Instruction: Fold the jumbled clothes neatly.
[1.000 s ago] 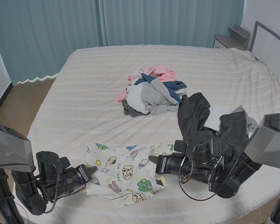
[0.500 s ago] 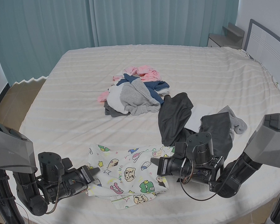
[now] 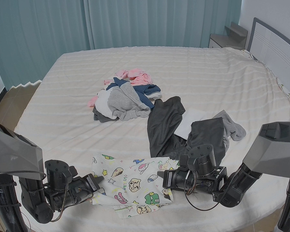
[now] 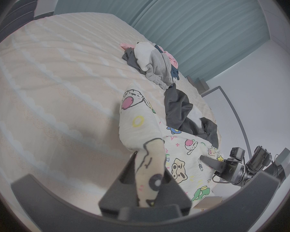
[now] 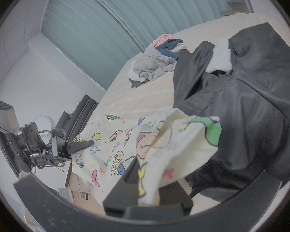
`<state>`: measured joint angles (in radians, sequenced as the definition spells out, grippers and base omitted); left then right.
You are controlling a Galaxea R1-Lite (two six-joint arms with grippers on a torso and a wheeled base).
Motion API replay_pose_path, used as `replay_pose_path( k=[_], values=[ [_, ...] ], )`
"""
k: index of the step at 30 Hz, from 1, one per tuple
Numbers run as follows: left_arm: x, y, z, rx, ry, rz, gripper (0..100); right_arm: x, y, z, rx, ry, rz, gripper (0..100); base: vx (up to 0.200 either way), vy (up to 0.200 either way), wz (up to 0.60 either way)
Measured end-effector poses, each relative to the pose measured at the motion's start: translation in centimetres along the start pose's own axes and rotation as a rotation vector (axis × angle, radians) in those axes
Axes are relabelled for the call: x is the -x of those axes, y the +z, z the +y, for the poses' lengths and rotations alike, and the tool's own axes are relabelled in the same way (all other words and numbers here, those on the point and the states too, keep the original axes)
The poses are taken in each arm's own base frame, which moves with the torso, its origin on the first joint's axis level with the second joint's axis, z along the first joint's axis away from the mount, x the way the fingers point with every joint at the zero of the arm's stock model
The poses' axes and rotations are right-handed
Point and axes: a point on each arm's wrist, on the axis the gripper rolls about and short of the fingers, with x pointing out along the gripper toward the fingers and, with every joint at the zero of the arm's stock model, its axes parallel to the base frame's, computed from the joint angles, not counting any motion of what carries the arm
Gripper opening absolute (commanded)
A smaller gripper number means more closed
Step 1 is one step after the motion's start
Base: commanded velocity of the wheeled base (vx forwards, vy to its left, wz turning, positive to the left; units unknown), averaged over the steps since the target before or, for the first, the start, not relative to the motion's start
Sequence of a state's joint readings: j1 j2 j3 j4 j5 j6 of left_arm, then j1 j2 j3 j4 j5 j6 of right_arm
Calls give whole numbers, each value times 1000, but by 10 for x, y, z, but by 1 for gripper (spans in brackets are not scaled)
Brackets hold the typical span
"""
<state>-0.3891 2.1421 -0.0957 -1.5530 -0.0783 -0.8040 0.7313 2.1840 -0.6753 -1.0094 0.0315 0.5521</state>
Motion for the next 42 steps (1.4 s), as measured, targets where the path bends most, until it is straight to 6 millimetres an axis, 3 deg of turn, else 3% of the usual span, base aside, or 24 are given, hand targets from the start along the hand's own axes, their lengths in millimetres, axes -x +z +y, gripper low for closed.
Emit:
replay_pose_path(
  k=[35, 36, 38, 39, 42],
  values=[
    [-19, -22, 23, -48, 126, 79, 0, -23, -43, -24, 7, -78, 137, 0, 0, 0, 0],
    [-19, -22, 23, -48, 128, 80, 100, -24, -43, -25, 10, -79, 139, 0, 0, 0, 0],
    [-19, -23, 23, -49, 128, 82, 100, -24, -44, -25, 12, -81, 141, 0, 0, 0, 0],
    [-19, -23, 23, -49, 128, 82, 100, -24, -45, -26, 13, -83, 142, 100, 0, 0, 0],
    [-19, -23, 23, -49, 128, 83, 100, -25, -46, -26, 19, -84, 146, 100, 0, 0, 0]
  ],
)
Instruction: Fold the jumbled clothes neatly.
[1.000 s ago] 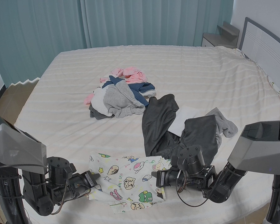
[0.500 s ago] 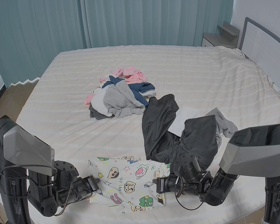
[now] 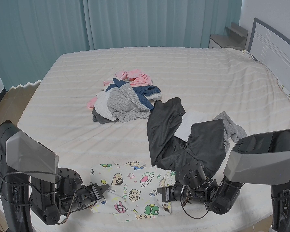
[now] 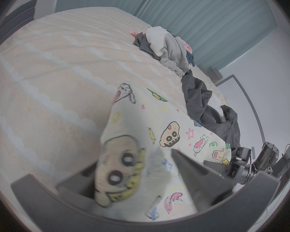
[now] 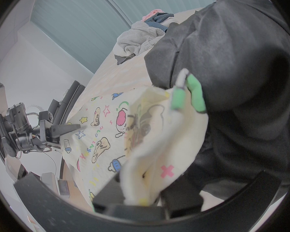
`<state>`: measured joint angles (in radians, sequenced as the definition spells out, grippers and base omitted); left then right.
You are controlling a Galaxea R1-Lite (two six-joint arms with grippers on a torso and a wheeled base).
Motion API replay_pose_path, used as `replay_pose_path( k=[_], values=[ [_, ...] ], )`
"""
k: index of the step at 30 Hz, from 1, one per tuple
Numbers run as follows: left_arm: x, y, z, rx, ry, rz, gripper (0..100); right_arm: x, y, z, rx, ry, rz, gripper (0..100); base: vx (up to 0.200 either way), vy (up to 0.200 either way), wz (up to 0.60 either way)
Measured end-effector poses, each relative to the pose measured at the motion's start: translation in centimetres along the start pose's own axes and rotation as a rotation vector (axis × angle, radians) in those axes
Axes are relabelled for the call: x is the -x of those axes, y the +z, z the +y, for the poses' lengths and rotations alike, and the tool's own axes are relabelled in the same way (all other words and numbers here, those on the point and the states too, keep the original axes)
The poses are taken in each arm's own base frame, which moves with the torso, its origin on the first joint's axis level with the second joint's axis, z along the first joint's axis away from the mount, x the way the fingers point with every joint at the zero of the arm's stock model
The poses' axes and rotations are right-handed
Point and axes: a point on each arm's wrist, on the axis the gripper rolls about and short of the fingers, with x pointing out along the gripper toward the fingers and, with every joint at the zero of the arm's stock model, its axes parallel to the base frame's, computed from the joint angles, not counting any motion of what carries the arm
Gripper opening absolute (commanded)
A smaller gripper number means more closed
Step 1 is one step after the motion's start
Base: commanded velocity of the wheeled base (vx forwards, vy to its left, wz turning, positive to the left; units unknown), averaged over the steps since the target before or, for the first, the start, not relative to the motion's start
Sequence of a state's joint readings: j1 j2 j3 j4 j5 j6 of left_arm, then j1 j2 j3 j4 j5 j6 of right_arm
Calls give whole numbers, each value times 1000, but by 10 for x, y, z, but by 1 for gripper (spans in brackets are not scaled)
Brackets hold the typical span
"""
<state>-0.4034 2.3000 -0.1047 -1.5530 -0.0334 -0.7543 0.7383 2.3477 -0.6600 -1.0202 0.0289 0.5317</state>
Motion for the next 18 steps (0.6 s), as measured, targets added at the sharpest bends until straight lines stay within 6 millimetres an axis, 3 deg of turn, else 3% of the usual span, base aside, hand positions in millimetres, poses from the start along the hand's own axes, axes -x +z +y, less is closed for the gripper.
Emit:
replay_pose_path(
  k=[11, 18],
  values=[
    [1, 2, 0, 1, 19, -30, 100, 2, 3, -1, 27, -31, -26, 100, 0, 0, 0],
    [16, 15, -8, 11, -24, -89, 100, 15, 14, 6, 45, -48, -51, 100, 0, 0, 0]
  ],
)
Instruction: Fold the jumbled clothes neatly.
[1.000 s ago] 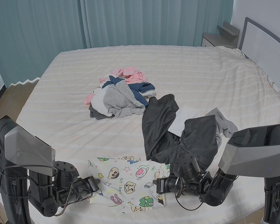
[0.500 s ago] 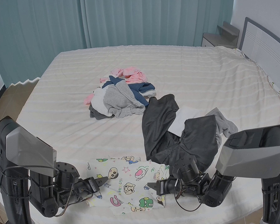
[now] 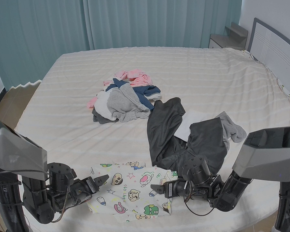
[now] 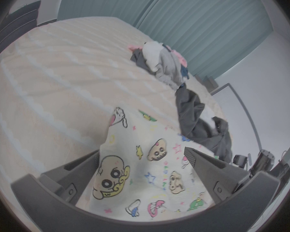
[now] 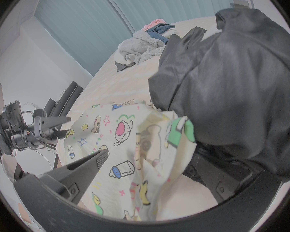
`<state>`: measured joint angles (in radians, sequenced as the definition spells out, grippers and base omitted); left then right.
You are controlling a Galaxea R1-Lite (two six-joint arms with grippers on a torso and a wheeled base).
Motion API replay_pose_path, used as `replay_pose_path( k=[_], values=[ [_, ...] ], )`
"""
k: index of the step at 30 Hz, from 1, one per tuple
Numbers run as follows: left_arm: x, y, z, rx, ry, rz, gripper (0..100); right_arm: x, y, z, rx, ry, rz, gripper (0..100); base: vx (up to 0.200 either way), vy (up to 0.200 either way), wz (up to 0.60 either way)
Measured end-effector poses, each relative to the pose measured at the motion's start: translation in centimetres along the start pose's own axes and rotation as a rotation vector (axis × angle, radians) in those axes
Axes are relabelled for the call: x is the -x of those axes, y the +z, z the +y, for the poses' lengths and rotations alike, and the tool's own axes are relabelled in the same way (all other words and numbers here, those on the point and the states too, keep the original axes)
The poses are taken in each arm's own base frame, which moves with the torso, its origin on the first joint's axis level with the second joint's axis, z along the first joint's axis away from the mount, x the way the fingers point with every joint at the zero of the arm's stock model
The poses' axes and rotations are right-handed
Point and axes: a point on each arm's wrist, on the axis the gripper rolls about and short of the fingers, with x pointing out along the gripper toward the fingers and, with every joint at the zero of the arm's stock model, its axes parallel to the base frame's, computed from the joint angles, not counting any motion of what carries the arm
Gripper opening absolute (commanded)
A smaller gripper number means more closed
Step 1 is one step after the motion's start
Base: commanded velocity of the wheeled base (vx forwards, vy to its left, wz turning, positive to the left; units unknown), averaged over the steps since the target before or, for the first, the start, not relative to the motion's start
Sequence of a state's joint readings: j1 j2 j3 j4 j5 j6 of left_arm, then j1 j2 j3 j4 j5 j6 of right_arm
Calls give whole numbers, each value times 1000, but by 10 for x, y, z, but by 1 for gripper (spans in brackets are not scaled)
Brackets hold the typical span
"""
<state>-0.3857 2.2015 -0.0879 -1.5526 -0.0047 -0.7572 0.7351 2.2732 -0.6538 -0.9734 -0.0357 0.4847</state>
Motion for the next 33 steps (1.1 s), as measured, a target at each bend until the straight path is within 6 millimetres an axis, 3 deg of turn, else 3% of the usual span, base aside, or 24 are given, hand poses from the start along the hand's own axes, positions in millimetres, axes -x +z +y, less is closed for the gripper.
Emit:
replay_pose_path(
  k=[5, 18, 25, 33],
  values=[
    [22, 17, -11, 7, -77, -72, 100, 25, 13, 4, 3, -7, -3, 100, 0, 0, 0],
    [98, 50, -42, -84, -297, -306, 100, 152, 41, 7, -13, -62, -255, 100, 0, 0, 0],
    [146, 45, -46, -145, -296, -355, 100, 223, 31, -3, -20, -105, -383, 100, 0, 0, 0],
    [195, 25, -27, -262, -174, -388, 100, 284, 6, -27, -55, -185, -465, 100, 0, 0, 0]
  ],
)
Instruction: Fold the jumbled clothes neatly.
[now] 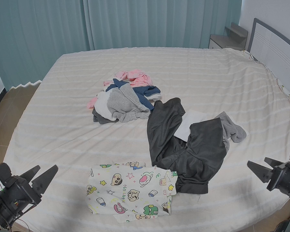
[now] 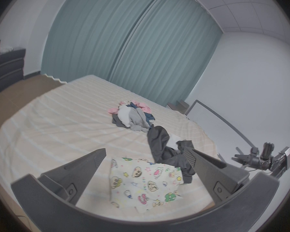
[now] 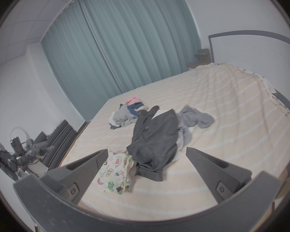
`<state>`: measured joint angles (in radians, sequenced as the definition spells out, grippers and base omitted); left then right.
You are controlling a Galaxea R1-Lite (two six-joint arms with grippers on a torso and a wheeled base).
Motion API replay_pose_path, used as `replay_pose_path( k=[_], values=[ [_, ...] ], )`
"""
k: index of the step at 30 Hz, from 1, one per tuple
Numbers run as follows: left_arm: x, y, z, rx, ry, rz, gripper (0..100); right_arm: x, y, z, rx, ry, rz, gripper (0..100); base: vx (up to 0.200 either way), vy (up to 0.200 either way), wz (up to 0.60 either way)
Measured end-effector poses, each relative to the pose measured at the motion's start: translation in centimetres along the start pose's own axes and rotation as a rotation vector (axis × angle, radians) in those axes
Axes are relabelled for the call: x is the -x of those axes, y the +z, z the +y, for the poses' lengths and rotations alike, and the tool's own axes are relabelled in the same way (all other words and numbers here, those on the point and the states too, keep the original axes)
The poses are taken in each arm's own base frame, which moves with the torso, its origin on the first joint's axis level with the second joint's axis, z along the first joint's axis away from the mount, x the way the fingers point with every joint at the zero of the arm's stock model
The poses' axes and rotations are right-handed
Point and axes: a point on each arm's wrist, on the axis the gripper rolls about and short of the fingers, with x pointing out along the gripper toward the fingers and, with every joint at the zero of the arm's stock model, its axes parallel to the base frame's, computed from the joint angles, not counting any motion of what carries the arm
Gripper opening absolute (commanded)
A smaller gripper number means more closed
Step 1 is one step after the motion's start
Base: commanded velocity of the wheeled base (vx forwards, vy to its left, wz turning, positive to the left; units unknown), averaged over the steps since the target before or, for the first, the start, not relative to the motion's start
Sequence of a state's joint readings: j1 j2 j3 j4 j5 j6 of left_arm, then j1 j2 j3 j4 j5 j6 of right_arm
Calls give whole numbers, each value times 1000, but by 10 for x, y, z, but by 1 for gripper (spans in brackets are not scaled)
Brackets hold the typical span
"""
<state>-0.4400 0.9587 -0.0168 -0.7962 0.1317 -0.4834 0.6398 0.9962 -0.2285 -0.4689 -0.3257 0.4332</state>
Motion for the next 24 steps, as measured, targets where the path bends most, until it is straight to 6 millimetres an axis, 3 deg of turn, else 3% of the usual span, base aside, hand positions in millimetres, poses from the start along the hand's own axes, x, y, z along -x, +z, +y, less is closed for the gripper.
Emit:
replay_pose_path(
  k=[13, 20, 24],
  values=[
    [83, -23, 28, -186, 281, -197, 100, 74, -25, -47, 19, -214, -205, 100, 0, 0, 0],
    [101, -43, 34, -270, 426, -213, 100, 95, -61, -58, 160, -288, -279, 100, 0, 0, 0],
    [103, -53, 35, -338, 377, -197, 100, 97, -76, -61, 192, -268, -281, 100, 0, 0, 0]
  ],
)
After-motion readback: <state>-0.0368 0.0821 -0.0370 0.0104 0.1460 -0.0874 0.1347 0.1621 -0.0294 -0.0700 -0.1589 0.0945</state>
